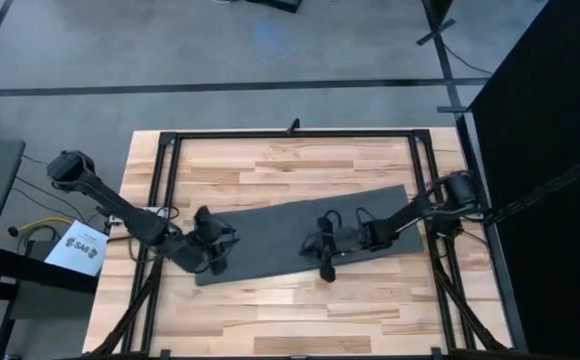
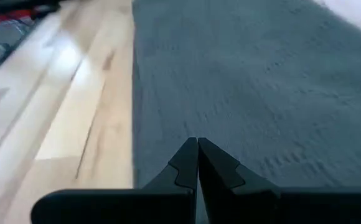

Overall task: Roll towel
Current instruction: Roll the gray towel

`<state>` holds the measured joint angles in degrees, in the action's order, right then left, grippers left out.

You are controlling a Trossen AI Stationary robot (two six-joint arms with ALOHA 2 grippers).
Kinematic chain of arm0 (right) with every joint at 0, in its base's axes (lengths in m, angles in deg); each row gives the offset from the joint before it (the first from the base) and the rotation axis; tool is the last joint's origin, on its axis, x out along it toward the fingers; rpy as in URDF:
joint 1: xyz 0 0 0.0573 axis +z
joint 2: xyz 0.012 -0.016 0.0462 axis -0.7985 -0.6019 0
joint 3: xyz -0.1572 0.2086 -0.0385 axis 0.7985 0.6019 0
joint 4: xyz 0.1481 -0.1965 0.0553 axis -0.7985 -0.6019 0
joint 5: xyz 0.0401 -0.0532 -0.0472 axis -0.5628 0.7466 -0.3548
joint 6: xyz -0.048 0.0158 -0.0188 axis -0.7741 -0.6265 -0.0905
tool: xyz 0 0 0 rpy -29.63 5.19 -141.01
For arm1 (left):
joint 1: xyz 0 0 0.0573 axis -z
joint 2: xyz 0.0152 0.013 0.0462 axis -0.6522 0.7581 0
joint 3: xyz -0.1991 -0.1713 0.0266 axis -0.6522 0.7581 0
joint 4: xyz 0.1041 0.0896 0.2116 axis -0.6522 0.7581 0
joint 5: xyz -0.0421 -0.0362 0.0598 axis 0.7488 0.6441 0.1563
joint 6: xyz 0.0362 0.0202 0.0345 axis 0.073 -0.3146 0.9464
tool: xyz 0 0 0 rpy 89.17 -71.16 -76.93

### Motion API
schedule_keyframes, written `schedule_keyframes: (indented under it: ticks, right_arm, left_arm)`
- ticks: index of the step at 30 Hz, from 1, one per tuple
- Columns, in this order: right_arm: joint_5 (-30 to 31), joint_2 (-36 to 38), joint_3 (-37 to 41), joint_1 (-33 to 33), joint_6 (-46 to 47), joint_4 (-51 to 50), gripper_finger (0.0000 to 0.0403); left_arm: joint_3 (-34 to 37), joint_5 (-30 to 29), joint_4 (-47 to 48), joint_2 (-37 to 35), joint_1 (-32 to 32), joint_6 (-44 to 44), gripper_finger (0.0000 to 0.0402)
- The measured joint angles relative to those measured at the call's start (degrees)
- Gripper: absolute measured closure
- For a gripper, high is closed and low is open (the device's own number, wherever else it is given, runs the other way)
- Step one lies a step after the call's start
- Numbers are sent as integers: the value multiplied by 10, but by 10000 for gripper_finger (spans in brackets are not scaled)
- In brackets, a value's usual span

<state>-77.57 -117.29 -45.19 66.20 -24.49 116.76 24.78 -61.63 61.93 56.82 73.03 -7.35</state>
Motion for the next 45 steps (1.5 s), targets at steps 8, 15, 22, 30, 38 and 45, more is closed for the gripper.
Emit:
schedule_keyframes:
  ticks: [8, 15, 22, 30, 38, 45]
  right_arm:
    - [-52, -133, -12, 10, 3, 190, 403]
    - [-39, -89, -10, 18, -54, 139, 403]
    - [54, -31, -66, 25, -184, 16, 403]
    - [-12, -149, -229, -4, -240, -4, 403]
    - [-17, -258, -320, -7, -224, -12, 403]
    - [-16, -223, -320, -5, -247, -39, 403]
  left_arm:
    - [10, 92, -309, 192, -30, 141, 287]
    - [7, 117, -379, 310, -48, 149, 287]
    - [5, 115, -319, 347, -79, 53, 287]
    - [6, 122, -335, 345, -80, 78, 287]
    - [6, 131, -323, 346, -80, 110, 287]
    - [6, 133, -315, 346, -80, 116, 287]
